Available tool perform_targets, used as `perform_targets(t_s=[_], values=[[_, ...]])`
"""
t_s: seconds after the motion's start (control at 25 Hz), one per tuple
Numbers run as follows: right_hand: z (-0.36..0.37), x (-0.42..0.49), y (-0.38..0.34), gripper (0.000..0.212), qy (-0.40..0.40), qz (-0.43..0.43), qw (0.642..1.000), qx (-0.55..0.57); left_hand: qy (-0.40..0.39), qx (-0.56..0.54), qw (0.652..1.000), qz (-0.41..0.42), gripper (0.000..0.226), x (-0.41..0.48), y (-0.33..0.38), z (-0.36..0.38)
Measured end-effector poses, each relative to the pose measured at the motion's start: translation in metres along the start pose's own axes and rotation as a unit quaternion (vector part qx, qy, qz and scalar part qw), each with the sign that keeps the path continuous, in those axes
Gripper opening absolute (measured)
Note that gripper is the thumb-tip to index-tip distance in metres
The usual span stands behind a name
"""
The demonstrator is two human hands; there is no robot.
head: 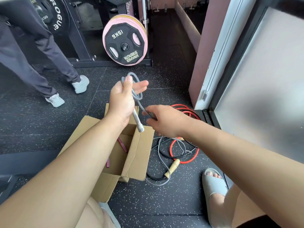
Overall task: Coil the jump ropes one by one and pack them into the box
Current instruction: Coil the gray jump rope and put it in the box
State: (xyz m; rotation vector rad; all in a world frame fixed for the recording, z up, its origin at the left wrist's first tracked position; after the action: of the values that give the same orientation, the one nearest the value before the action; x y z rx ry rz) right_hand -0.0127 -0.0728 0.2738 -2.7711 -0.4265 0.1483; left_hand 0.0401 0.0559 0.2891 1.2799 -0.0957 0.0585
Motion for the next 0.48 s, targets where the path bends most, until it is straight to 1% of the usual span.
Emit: perform_targets(t_s=[0.04, 0.08, 0.16, 0.2, 0.24, 0.32, 0.4, 0.48], values=[[-0.002, 0.001, 0.003, 0.023, 0.027, -0.016, 0.999, -0.011, -0.005, 0.071, 0.997, 0.01, 0.03, 0.002, -0.002, -0.003], [-0.008, 0.0, 0.005, 0.02, 0.058, -0.028, 0.998, -0.022, -0.014, 0.161, 0.986, 0.024, 0.035, 0.003, -0.005, -0.006], [-0.019, 0.002, 0.016, 0.015, 0.1, -0.036, 0.994, -0.016, -0.043, 0.323, 0.945, 0.04, 0.041, 0.005, -0.008, -0.008], [-0.023, 0.003, 0.023, 0.013, 0.114, -0.039, 0.993, 0.008, -0.064, 0.367, 0.927, 0.034, 0.04, 0.005, -0.01, -0.008], [-0.026, 0.004, 0.028, 0.014, 0.124, -0.044, 0.991, 0.033, -0.093, 0.387, 0.917, 0.017, 0.037, 0.005, -0.012, -0.007], [-0.028, 0.003, 0.033, 0.019, 0.13, -0.072, 0.987, 0.061, -0.166, 0.386, 0.907, -0.04, 0.036, 0.0, -0.017, -0.003], [-0.029, 0.001, 0.032, 0.023, 0.149, -0.106, 0.98, 0.076, -0.239, 0.335, 0.906, -0.1, 0.038, -0.012, -0.024, 0.005], [-0.033, 0.0, 0.035, 0.032, 0.189, -0.117, 0.969, 0.108, -0.271, 0.246, 0.919, -0.147, 0.044, -0.022, -0.026, 0.013]])
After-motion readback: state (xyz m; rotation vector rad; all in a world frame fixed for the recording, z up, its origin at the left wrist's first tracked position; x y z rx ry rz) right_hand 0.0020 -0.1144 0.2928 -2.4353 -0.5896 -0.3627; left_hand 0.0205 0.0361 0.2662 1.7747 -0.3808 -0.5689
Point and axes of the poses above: each hand's wrist, its own x-axis towards the middle knuckle, its own z-axis out of the palm, y = z × x, the point moved 3 cm from there along x, towards the middle knuckle, and after that the axes turned 12 degrees about -x, right-handed, at the moved point
